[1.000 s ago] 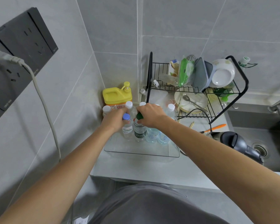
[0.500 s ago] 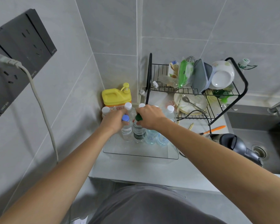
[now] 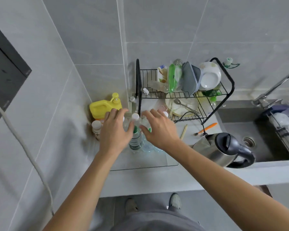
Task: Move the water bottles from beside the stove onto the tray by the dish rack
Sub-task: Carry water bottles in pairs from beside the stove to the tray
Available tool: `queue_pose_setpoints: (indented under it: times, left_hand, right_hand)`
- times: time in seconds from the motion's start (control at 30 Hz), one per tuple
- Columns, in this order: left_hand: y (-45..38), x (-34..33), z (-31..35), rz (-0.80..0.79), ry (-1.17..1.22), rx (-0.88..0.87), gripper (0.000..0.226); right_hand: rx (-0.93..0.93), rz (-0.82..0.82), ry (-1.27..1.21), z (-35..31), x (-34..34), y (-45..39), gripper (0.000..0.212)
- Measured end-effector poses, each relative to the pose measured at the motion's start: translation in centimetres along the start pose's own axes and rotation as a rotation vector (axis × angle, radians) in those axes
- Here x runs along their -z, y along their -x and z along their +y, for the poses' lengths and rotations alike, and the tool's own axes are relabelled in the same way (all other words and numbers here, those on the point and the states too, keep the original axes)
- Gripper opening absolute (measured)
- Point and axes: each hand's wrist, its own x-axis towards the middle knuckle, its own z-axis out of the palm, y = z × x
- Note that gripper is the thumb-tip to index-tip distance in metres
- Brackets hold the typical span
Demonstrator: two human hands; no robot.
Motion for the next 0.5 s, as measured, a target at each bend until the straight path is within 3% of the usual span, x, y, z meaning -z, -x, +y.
queue_pose_setpoints:
  times: [0.23, 0.5]
  left_hand:
    - [0.1, -3.4, 8.4, -0.054, 0.168, -0.296, 0.056]
    - [4.8, -7.9, 25.1, -0.234, 0.175, -0.547, 0.063]
  right_hand:
    - [-0.214, 0.127, 0.022, 6.0, 5.7, 8.5, 0.056]
    - [-0.574, 0.281, 0.060, 15.4, 13.3, 24.4, 0.063]
